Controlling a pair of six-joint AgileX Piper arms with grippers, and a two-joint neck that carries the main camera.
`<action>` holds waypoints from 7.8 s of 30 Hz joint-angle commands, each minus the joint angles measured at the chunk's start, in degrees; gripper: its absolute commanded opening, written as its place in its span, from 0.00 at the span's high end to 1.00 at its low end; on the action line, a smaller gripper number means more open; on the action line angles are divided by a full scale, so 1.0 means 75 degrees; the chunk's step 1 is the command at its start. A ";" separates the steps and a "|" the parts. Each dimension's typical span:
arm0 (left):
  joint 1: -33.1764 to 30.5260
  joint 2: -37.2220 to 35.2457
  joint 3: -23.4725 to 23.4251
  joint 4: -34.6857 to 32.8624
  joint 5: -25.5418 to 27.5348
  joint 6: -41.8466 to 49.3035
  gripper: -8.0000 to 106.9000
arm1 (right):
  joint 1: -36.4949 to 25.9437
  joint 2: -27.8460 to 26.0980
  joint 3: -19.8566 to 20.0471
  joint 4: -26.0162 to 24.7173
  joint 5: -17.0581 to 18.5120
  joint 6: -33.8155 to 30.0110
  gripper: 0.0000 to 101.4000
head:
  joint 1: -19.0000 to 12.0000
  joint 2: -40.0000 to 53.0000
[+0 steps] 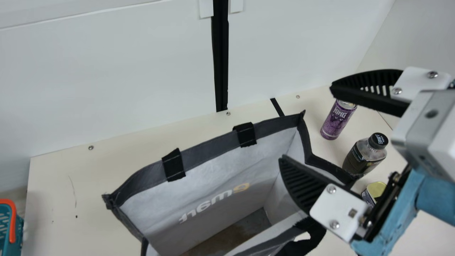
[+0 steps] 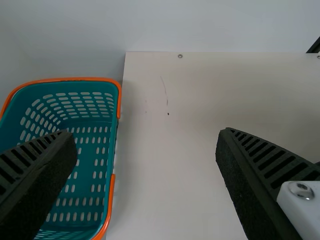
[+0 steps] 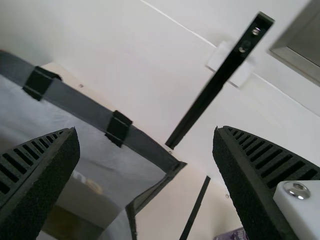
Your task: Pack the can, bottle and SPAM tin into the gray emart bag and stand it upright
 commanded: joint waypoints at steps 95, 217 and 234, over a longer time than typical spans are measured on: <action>0.0000 0.0000 0.0000 0.0000 0.0000 0.0000 0.15 | -0.7229 0.0928 0.1763 0.1259 0.0001 -0.1011 0.06 | -0.0173 -0.0018; -0.4800 0.6023 -0.6659 -0.2140 0.0061 0.2337 0.15 | -0.7229 0.0928 0.1763 0.1259 0.0008 -0.1011 0.06 | -0.0173 -0.0018; -0.5538 0.6550 -0.6568 -0.2310 0.0061 0.2285 0.15 | -0.7229 0.0928 0.1763 0.1259 0.0008 -0.1011 0.06 | -0.0173 -0.0018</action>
